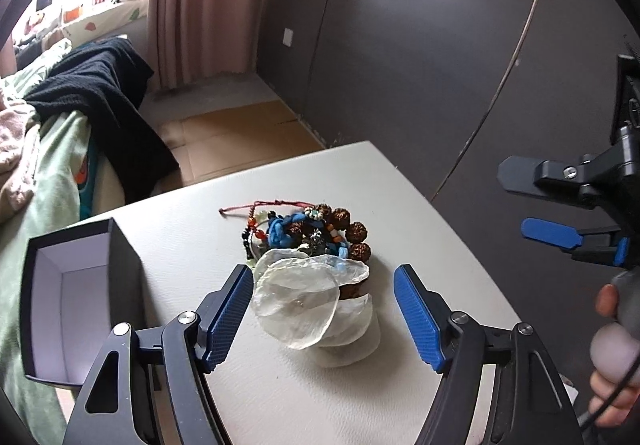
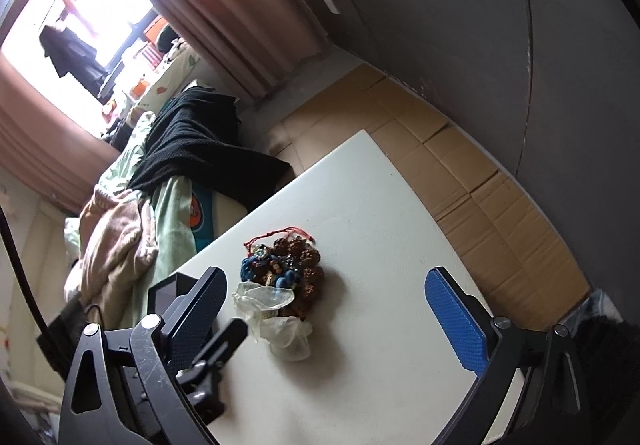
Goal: Organize jewelry
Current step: 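Grasp the white translucent bag with the left tool while the right tool grasps the blue beaded bracelet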
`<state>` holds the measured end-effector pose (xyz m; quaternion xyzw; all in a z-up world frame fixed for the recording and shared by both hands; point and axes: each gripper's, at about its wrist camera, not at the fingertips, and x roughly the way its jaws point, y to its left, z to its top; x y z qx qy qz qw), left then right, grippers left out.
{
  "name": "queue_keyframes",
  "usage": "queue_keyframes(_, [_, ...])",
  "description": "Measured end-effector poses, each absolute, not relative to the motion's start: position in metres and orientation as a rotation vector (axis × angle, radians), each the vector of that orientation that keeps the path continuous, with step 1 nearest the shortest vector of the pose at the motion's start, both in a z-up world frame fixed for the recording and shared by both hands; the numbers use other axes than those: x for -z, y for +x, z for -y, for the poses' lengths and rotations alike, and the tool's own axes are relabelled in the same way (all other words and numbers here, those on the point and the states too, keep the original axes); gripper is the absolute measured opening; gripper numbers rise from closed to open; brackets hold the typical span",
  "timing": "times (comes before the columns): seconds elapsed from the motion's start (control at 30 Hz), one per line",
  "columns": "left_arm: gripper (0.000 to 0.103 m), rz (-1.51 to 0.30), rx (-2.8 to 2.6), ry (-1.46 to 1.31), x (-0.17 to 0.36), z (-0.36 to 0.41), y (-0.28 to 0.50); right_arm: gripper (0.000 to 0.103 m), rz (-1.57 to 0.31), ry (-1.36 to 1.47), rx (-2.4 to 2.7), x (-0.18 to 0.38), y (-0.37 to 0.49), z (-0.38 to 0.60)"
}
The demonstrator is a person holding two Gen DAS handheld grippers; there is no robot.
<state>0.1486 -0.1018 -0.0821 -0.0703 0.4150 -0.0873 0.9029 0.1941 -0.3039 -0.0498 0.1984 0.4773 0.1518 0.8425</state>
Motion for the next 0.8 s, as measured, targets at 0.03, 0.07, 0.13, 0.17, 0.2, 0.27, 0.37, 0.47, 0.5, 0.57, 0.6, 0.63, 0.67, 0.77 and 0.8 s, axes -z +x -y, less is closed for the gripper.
queue_keyframes(0.03, [0.074,-0.866,0.176,-0.145,0.085,0.103,0.152,0.101,-1.012,0.428,-0.316,0.051,0.195,0.306])
queue_keyframes(0.07, [0.072,-0.874,0.168,-0.144,0.09,0.104,0.156,0.101,-1.015,0.434,-0.312,0.053,0.196,0.307])
queue_keyframes(0.13, [0.067,-0.88,0.138,-0.121,0.097,0.107,0.162,0.101,-1.027,0.453,-0.302,0.058,0.198,0.311])
queue_keyframes(0.17, [0.064,-0.886,0.135,-0.117,0.1,0.108,0.165,0.101,-1.031,0.46,-0.299,0.06,0.199,0.312])
queue_keyframes(0.2, [0.061,-0.895,0.138,-0.125,0.104,0.108,0.168,0.101,-1.037,0.466,-0.295,0.062,0.2,0.313])
queue_keyframes(0.27, [0.035,-0.912,0.141,-0.156,0.108,0.106,0.171,0.101,-1.045,0.473,-0.288,0.065,0.202,0.314])
queue_keyframes(0.37, [0.004,-0.909,0.146,-0.211,0.107,0.097,0.17,0.099,-1.062,0.472,-0.291,0.072,0.206,0.309])
queue_keyframes(0.47, [0.001,-0.875,0.156,-0.237,0.097,0.09,0.165,0.08,-1.091,0.471,-0.315,0.079,0.21,0.301])
queue_keyframes(0.5, [0.001,-0.859,0.159,-0.246,0.092,0.086,0.163,0.073,-1.107,0.475,-0.327,0.083,0.212,0.296])
queue_keyframes(0.57, [0.001,-0.839,0.165,-0.258,0.084,0.081,0.159,0.067,-1.13,0.482,-0.344,0.09,0.215,0.289])
queue_keyframes(0.6, [0.001,-0.827,0.17,-0.27,0.079,0.076,0.156,0.062,-1.139,0.48,-0.355,0.092,0.216,0.283])
queue_keyframes(0.63, [0.001,-0.819,0.171,-0.281,0.075,0.073,0.154,0.058,-1.145,0.474,-0.364,0.094,0.217,0.278])
queue_keyframes(0.67, [0.001,-0.81,0.17,-0.29,0.072,0.069,0.152,0.056,-1.148,0.468,-0.37,0.095,0.217,0.274])
queue_keyframes(0.77, [0.001,-0.784,0.151,-0.303,0.063,0.057,0.147,0.051,-1.155,0.451,-0.389,0.097,0.218,0.262])
queue_keyframes(0.8, [0.001,-0.773,0.143,-0.311,0.059,0.051,0.145,0.051,-1.159,0.439,-0.393,0.098,0.218,0.256])
